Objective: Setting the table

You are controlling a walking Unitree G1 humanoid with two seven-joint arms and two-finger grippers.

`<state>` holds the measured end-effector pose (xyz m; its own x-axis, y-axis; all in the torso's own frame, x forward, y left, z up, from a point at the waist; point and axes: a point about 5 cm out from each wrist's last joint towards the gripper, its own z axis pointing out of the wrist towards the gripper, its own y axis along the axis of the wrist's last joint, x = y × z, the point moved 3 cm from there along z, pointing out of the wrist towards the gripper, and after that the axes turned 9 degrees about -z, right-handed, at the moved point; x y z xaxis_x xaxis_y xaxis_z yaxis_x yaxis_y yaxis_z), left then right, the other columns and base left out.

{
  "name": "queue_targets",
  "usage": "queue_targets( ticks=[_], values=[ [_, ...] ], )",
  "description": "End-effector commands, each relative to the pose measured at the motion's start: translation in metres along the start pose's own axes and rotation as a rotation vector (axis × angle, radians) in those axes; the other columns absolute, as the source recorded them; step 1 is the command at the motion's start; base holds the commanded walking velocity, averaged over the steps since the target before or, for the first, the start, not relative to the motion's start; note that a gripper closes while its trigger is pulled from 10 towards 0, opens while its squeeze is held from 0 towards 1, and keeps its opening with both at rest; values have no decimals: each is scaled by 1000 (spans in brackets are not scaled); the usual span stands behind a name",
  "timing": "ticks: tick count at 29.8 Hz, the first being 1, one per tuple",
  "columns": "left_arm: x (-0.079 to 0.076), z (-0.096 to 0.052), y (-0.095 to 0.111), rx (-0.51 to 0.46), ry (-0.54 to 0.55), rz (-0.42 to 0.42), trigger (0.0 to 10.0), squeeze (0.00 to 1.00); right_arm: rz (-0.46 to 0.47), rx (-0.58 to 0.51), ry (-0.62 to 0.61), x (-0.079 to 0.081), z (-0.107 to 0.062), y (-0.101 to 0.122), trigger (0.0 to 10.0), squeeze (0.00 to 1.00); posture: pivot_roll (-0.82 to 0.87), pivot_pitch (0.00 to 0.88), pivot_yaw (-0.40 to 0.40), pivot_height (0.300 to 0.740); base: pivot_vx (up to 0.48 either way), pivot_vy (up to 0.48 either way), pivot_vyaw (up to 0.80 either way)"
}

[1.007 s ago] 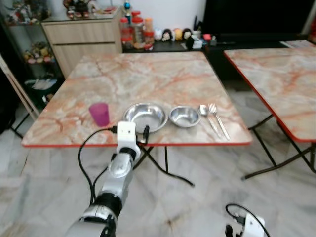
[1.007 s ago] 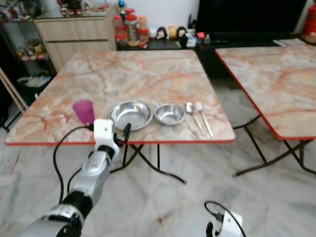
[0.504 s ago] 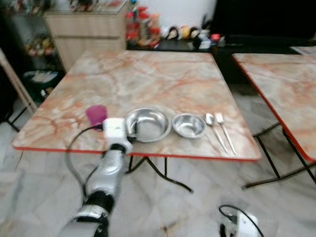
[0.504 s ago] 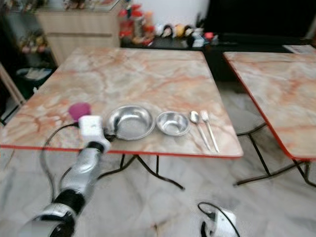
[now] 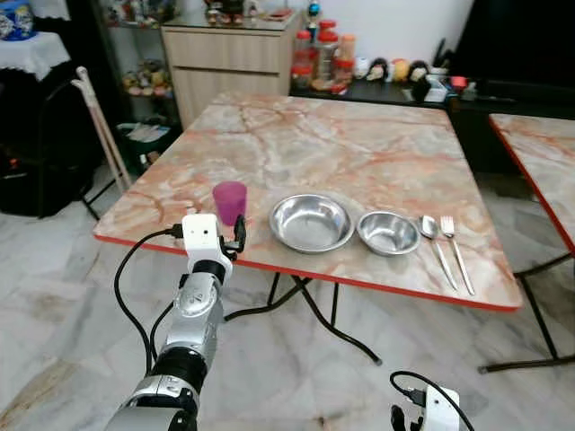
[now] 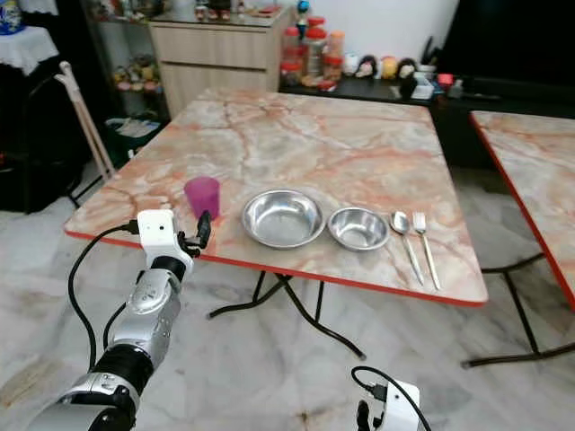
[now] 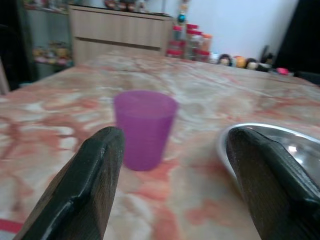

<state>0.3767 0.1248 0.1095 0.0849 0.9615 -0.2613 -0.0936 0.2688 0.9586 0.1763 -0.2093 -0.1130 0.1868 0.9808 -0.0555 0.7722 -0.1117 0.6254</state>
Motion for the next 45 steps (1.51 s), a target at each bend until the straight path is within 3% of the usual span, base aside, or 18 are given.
queue_targets(
  ticks=[1,13,25,30,31,33,41,45],
  values=[
    [-6,2,2,2,-30,-5,10000,0,14,4,-12,-2,0,0,10000,0,18,0,-11,740,0,0,0],
    [-13,2,-1,25,-68,14,10000,0,34,8,-25,-1,0,-1,10000,0,16,0,-6,740,0,0,-191],
    [-14,3,0,22,-67,9,10000,0,-14,8,8,5,0,-2,10000,0,20,0,-8,740,0,0,0],
    [-15,3,1,17,-67,9,10000,0,-24,7,14,6,0,-2,10000,0,20,0,-8,740,0,0,730],
    [-15,4,4,8,-69,8,10000,0,27,8,1,5,0,-2,10000,0,21,0,-9,740,0,0,0],
    [-15,4,4,7,-69,8,10000,0,33,8,-1,5,0,-2,10000,0,21,0,-9,740,0,0,0],
    [-16,4,5,4,-65,5,10000,0,-32,3,14,6,0,-1,10000,0,20,0,-9,740,0,0,91],
    [-16,4,5,5,-64,4,10000,0,-3,8,7,5,0,-2,10000,0,21,0,-10,740,61,0,570]
  ],
)
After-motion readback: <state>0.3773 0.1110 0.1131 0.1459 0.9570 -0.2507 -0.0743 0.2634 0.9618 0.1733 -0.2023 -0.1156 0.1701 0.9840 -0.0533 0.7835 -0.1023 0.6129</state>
